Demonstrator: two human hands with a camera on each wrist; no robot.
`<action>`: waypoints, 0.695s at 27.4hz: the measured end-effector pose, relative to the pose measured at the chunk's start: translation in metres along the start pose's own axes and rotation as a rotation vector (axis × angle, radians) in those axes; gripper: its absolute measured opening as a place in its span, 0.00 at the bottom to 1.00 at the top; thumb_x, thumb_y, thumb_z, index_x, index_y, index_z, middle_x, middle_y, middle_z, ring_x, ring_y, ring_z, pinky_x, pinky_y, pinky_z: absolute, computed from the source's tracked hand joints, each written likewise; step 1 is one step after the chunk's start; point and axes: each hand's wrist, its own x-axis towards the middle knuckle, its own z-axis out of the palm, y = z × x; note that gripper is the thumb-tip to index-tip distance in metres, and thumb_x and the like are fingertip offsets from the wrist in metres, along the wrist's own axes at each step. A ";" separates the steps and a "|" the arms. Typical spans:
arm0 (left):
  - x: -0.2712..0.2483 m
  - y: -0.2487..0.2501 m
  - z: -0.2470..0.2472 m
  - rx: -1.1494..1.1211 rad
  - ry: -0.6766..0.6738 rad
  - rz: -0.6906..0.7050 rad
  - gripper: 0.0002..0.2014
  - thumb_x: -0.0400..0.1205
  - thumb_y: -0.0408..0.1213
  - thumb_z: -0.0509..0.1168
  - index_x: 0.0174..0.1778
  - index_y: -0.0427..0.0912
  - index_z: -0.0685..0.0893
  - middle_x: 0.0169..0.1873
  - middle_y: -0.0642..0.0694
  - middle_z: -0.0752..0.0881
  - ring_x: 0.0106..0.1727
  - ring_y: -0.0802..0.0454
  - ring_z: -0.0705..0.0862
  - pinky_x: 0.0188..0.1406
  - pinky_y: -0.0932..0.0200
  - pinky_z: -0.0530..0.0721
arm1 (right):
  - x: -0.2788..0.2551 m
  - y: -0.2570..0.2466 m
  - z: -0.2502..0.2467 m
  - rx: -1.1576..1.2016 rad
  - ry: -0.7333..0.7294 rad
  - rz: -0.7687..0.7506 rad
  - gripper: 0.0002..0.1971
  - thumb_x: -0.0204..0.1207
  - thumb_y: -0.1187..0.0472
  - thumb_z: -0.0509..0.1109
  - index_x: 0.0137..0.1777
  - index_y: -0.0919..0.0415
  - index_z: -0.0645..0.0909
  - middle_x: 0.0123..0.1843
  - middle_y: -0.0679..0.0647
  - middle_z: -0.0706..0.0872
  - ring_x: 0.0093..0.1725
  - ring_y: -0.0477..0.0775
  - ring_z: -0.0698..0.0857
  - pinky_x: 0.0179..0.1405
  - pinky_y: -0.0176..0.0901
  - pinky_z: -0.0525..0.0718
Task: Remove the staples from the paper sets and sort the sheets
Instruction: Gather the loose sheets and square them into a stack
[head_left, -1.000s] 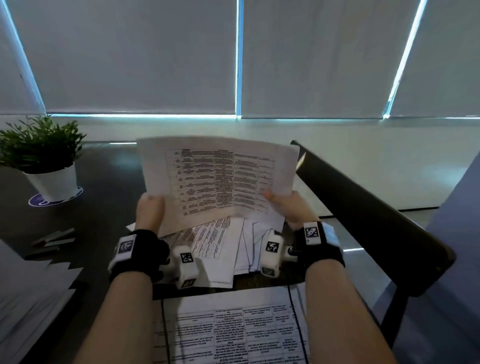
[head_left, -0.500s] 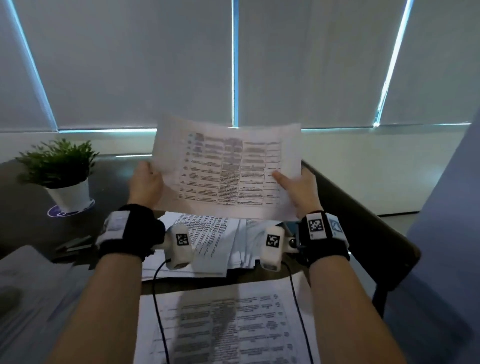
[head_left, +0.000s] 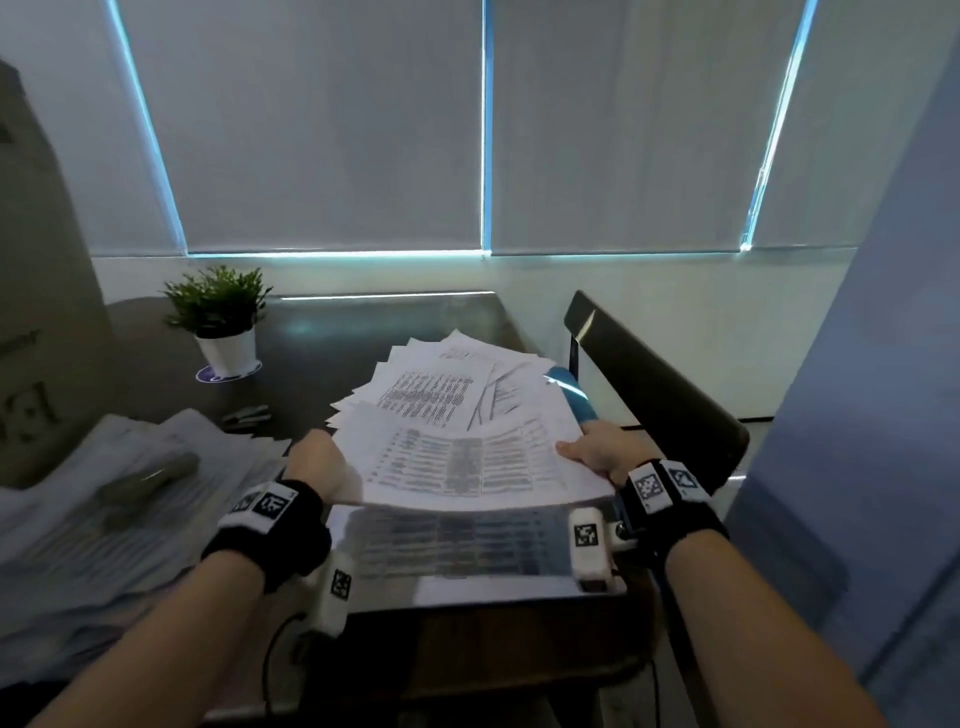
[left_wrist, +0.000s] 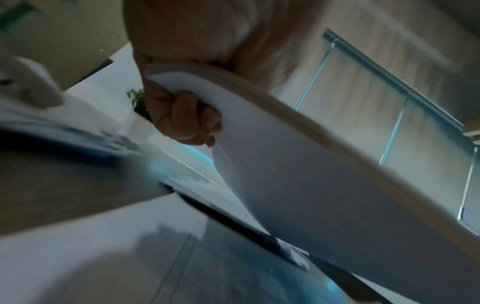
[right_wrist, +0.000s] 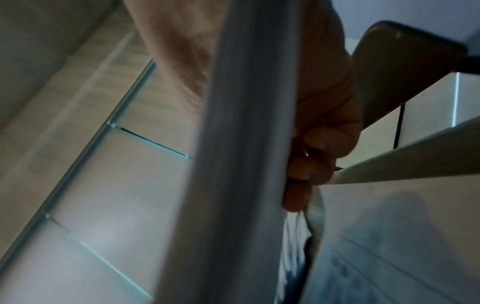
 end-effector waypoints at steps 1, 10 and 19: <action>-0.008 -0.008 0.004 0.026 -0.013 -0.005 0.14 0.84 0.26 0.57 0.63 0.24 0.79 0.60 0.29 0.83 0.62 0.36 0.82 0.51 0.55 0.77 | -0.009 0.007 0.003 -0.028 -0.016 0.004 0.19 0.83 0.58 0.69 0.70 0.67 0.78 0.66 0.61 0.85 0.63 0.61 0.84 0.67 0.55 0.81; -0.046 -0.035 0.016 0.170 -0.248 -0.063 0.20 0.87 0.39 0.56 0.72 0.31 0.73 0.72 0.36 0.75 0.72 0.39 0.75 0.68 0.54 0.73 | -0.046 0.035 0.034 -0.465 0.036 0.009 0.16 0.78 0.55 0.74 0.62 0.62 0.81 0.57 0.56 0.87 0.47 0.53 0.82 0.48 0.42 0.83; -0.044 -0.005 0.000 -0.012 -0.405 -0.117 0.17 0.82 0.37 0.69 0.62 0.30 0.82 0.56 0.46 0.81 0.50 0.51 0.78 0.40 0.63 0.74 | -0.038 0.026 0.036 -0.645 -0.039 0.060 0.12 0.79 0.50 0.72 0.51 0.59 0.77 0.60 0.58 0.86 0.59 0.60 0.85 0.63 0.52 0.83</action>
